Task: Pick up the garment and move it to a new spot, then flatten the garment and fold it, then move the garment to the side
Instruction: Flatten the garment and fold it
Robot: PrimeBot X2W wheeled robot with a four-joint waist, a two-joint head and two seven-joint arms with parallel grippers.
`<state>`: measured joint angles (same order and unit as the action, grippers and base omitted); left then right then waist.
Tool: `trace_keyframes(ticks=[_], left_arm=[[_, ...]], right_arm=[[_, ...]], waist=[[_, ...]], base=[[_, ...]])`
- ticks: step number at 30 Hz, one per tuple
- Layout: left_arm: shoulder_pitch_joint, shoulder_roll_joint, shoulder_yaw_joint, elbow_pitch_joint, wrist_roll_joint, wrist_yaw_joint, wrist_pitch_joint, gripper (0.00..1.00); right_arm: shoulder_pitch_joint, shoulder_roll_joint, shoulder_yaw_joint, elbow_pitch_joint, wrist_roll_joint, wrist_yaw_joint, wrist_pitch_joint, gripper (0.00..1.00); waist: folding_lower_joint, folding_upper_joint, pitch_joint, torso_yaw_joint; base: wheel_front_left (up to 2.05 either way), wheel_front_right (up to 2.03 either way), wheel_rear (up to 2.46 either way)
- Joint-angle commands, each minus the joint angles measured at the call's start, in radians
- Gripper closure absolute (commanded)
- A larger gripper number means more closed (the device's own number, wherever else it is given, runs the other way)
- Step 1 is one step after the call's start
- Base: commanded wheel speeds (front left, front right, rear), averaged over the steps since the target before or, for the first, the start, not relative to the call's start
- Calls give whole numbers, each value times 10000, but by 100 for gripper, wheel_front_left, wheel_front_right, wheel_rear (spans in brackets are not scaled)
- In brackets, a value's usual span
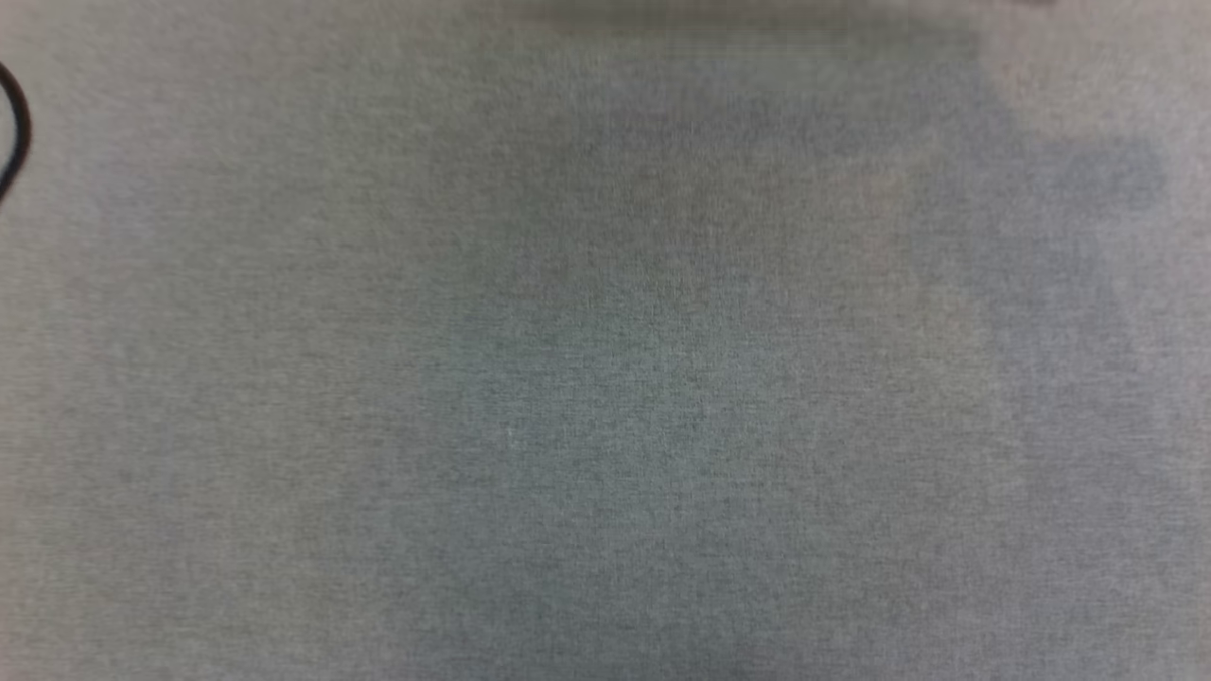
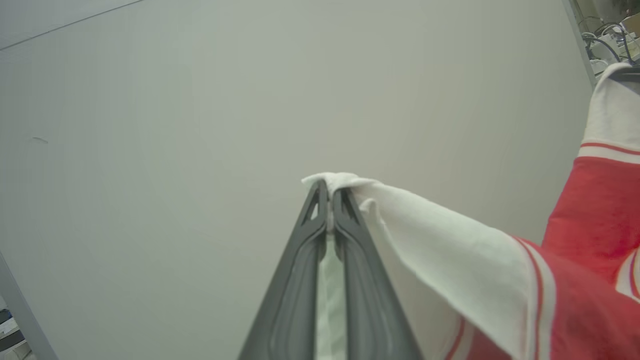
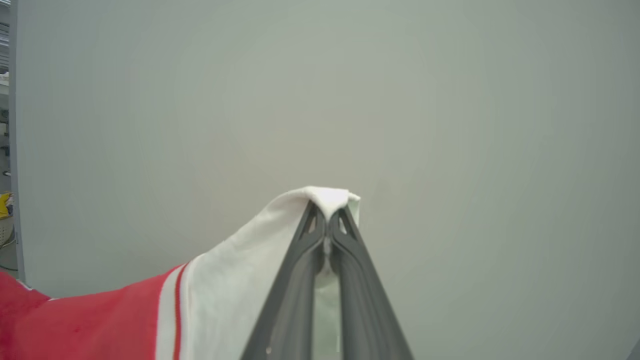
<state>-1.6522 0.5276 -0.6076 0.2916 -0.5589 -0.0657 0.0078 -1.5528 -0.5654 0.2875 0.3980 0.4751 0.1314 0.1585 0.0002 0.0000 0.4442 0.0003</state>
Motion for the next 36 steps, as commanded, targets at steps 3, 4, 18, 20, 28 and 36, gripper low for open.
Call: trace_keyframes(ticks=[3,4,18,20,28,36], left_arm=[[-649,-199,91,523,165,65,-198,100],[-745,-243,101,690,169,63,-253,100],[1744,-31,84,1429,-290,80,-1918,100],[2432,85,137,1328,-462,151,-2088,100],[5652,531,336,690,-1234,712,-2422,100],[9577,952,868,-337,-2153,1343,-2645,100]], right_arm=[[-969,238,258,802,-222,-7,-412,100],[-1227,336,353,1099,-281,-7,-520,100],[-11,1071,2097,3298,118,-7,-2527,100],[651,1000,2494,3261,279,-7,-2800,100],[3629,424,3327,2506,1346,-7,-3454,100],[7140,-581,3261,1156,2164,-7,-3464,100]], waist=[[-2,0,1230,-278],[-2,0,1335,-276],[-2,0,800,-188],[-2,0,484,-189],[-2,0,-845,-123],[-2,0,-2160,35]], base=[[0,0,0],[0,0,0],[0,0,0],[0,0,0],[0,0,0],[0,0,0]])
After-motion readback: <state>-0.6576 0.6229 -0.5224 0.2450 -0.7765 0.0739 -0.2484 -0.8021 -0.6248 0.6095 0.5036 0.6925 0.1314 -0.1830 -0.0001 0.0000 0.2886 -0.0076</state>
